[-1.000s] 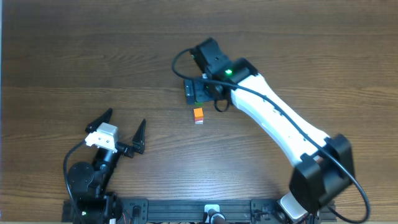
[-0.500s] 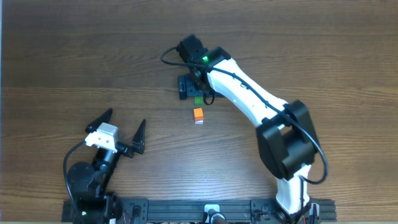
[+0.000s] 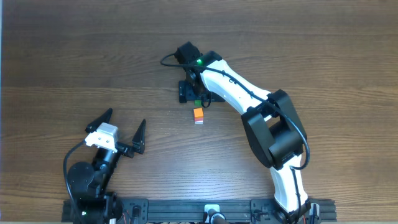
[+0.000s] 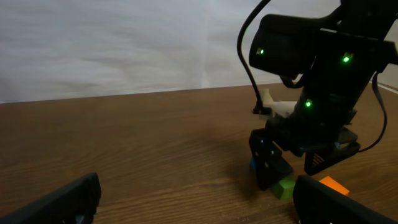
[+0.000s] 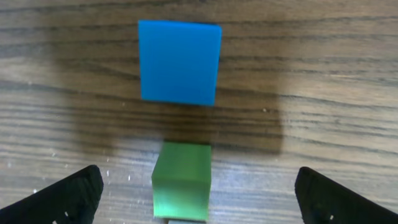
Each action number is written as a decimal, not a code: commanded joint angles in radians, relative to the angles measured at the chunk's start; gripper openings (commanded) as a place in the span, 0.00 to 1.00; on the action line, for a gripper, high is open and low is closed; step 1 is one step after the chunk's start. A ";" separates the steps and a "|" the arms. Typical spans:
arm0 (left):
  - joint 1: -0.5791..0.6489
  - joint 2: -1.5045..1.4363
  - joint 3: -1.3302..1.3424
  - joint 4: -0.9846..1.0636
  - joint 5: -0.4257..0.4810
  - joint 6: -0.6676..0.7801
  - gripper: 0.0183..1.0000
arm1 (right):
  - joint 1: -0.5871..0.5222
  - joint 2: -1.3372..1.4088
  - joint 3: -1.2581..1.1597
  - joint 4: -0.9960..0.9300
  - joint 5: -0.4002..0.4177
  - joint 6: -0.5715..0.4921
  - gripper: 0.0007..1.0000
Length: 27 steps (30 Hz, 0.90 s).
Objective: Stack Cubes
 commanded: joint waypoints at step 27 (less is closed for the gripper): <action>-0.006 -0.005 -0.004 -0.002 0.010 0.012 1.00 | 0.026 0.037 0.021 0.005 0.000 0.009 0.32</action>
